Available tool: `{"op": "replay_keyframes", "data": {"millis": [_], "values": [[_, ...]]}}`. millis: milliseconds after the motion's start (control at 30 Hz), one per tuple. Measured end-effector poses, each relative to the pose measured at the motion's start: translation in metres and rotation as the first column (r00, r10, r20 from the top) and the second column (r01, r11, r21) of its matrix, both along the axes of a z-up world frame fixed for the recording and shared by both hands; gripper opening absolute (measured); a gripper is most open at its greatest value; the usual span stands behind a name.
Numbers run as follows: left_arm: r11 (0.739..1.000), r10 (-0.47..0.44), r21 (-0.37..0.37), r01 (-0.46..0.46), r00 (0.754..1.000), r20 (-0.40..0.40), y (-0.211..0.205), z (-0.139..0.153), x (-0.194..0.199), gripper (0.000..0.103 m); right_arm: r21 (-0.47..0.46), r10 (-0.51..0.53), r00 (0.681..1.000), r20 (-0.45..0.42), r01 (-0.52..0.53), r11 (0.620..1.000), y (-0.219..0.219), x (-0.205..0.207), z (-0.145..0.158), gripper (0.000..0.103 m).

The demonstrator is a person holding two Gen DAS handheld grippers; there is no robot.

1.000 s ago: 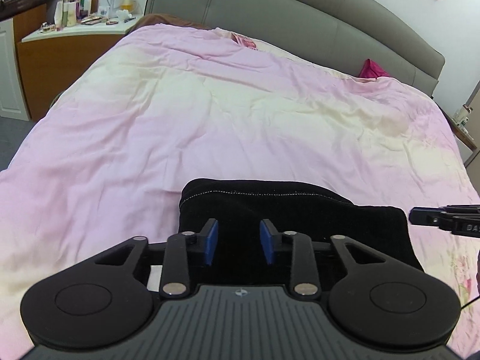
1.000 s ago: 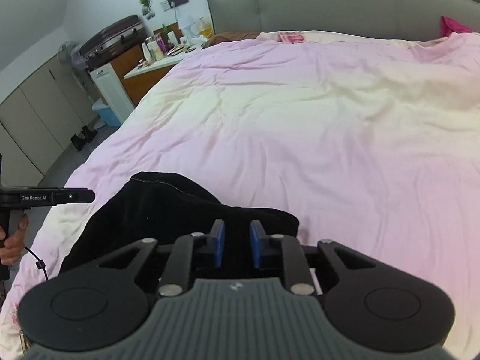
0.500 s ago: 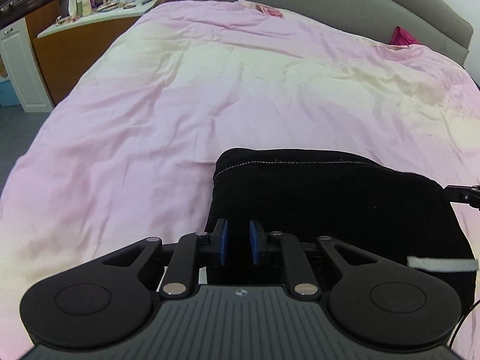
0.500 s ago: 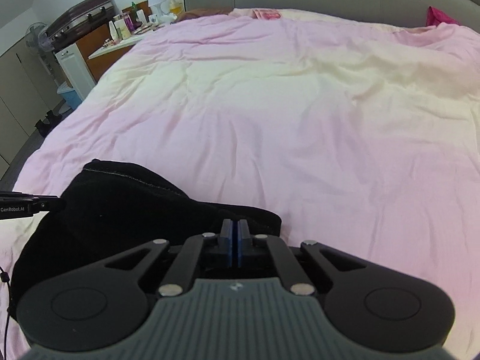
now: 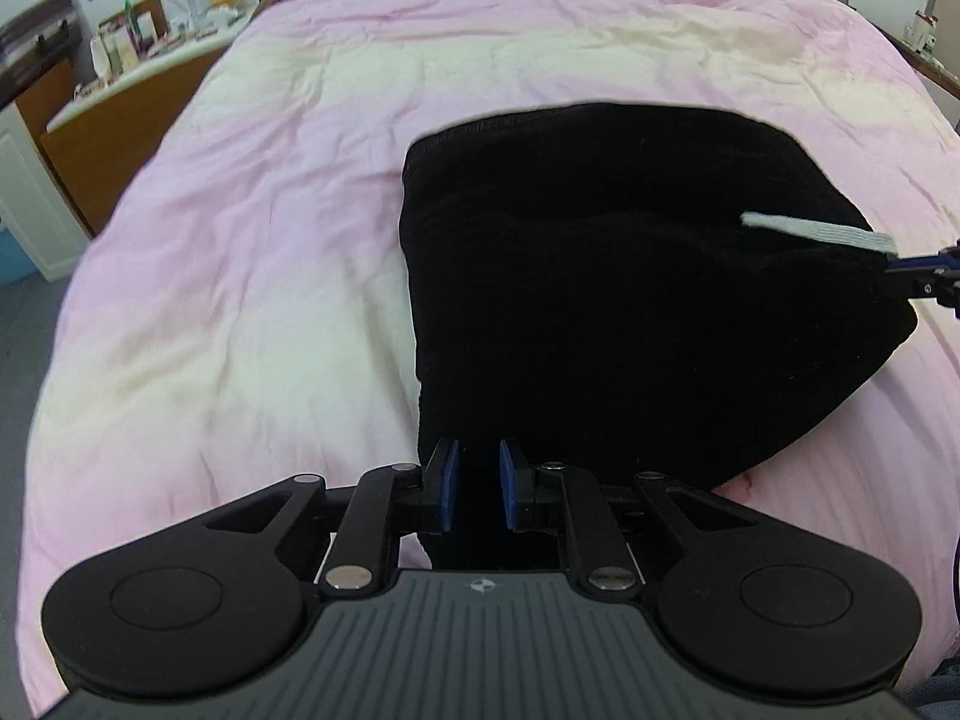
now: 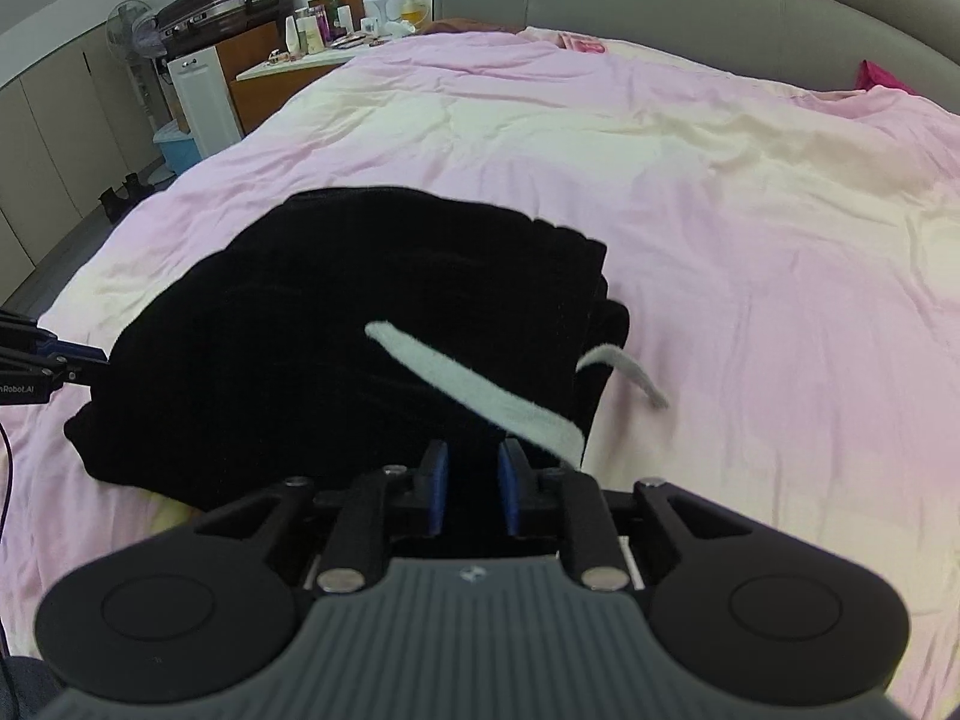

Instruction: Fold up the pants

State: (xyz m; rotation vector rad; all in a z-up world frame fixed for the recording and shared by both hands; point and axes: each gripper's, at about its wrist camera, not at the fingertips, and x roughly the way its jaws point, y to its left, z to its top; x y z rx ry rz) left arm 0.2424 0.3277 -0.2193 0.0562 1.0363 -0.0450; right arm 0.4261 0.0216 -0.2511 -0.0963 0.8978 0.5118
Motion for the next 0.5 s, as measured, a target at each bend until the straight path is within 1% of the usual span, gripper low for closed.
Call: {"op": "replay_keyframes", "data": {"millis": [33, 67, 133, 200, 233, 333, 400, 433, 467, 500], "values": [[1.0, 0.014, -0.013, -0.015, 1.0, -0.017, 0.001, -0.007, 0.001, 0.019, -0.019, 0.003, 1.0, -0.006, -0.003, 1.0, 0.0, -0.001, -0.008, 0.015], [0.999, 0.026, -0.023, -0.027, 0.999, -0.034, 0.003, -0.014, 0.002, 0.019, -0.012, -0.007, 1.0, -0.027, 0.007, 1.0, -0.002, 0.001, -0.017, 0.016], [0.999, 0.041, -0.028, -0.042, 0.998, -0.043, 0.002, -0.019, 0.002, 0.019, 0.032, -0.047, 0.995, -0.089, 0.05, 0.998, -0.009, 0.009, -0.033, 0.017], [0.999, 0.042, -0.022, -0.043, 0.998, -0.051, 0.001, -0.016, 0.0, 0.019, 0.06, -0.07, 0.991, -0.113, 0.077, 0.995, -0.016, 0.011, -0.042, 0.017], [0.999, 0.04, -0.017, -0.041, 0.997, -0.059, -0.001, -0.014, -0.003, 0.019, 0.061, -0.071, 0.991, -0.112, 0.078, 0.995, -0.017, 0.01, -0.043, 0.017], [1.0, 0.029, 0.003, -0.029, 0.994, -0.102, -0.002, -0.013, -0.015, 0.019, 0.022, -0.078, 0.992, -0.103, 0.081, 0.996, -0.015, 0.008, -0.04, 0.017], [0.999, 0.037, 0.001, -0.037, 0.995, -0.096, -0.002, -0.012, -0.027, 0.019, 0.006, -0.09, 0.99, -0.108, 0.091, 0.996, -0.014, 0.009, -0.038, 0.018], [0.999, 0.051, -0.003, -0.052, 0.994, -0.1, 0.0, -0.012, -0.03, 0.019, -0.003, -0.093, 0.99, -0.11, 0.093, 0.996, -0.014, 0.01, -0.038, 0.022], [0.998, 0.058, 0.001, -0.058, 0.992, -0.11, -0.001, -0.012, -0.034, 0.019, -0.001, -0.093, 0.989, -0.111, 0.093, 0.996, -0.015, 0.01, -0.038, 0.022], [0.999, 0.044, 0.03, -0.041, 0.991, -0.129, -0.004, -0.013, -0.039, 0.019, 0.002, -0.091, 0.99, -0.11, 0.091, 0.996, -0.016, 0.011, -0.037, 0.022]]}}
